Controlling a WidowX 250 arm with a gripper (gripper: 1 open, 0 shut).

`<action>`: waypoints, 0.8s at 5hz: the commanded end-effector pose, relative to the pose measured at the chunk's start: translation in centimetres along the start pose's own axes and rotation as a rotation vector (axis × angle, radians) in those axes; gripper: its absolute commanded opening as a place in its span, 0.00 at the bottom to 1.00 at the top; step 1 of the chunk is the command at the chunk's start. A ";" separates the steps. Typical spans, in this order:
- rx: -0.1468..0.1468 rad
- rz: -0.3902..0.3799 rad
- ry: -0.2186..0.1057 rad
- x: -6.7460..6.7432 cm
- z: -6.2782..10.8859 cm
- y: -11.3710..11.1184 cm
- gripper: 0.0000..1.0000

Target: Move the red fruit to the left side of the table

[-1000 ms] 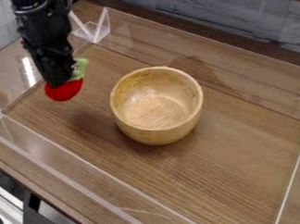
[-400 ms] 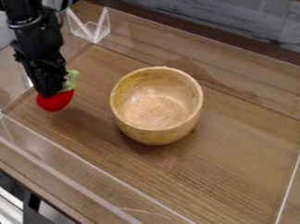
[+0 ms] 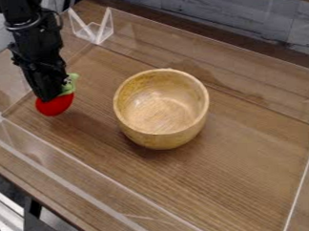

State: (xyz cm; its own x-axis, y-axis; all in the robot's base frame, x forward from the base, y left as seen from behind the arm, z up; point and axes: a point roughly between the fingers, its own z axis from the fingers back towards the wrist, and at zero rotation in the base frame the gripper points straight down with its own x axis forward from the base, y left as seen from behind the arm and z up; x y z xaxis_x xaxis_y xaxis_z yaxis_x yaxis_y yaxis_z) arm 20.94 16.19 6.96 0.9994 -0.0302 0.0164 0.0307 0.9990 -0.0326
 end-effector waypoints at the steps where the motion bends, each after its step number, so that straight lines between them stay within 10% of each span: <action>1: 0.022 0.022 -0.032 0.5 1.1 0.9 0.00; 4: 0.004 0.039 -0.030 0.6 1.5 0.7 0.00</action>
State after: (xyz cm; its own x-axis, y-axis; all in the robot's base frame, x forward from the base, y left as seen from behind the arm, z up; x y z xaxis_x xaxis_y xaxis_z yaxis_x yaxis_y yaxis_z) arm 21.06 16.16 7.42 0.9999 0.0009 0.0123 -0.0002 0.9983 -0.0575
